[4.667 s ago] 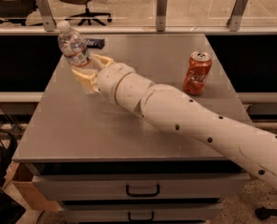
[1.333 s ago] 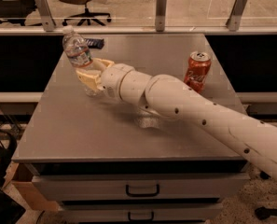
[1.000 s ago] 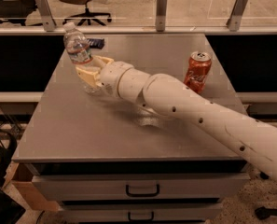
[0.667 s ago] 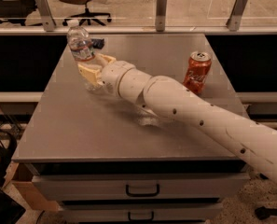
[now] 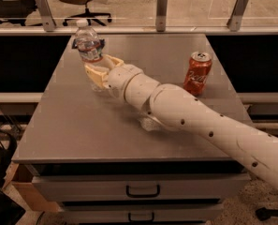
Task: Place water bottle upright
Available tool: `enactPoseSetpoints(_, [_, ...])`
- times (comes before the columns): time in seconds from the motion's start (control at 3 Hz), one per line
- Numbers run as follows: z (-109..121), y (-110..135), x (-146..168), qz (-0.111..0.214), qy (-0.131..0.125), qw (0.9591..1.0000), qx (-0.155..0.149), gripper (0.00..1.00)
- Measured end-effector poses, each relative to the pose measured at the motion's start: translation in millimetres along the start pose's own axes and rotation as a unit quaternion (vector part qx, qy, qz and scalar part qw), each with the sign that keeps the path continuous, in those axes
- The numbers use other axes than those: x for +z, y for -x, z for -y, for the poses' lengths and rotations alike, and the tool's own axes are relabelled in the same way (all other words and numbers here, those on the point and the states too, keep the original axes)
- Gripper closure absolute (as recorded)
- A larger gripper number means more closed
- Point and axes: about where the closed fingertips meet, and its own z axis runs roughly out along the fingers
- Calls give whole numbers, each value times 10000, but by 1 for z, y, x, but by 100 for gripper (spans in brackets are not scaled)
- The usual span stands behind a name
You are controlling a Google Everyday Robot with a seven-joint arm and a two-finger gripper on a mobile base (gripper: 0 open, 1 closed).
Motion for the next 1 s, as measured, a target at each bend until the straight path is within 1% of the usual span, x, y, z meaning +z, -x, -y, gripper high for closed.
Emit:
enactPoseSetpoints(0.67, [4, -7, -21, -3, -139, 9999, -36, 100])
enactPoseSetpoints(1.0, [5, -16, -34, 35, -250, 9997, 26, 100])
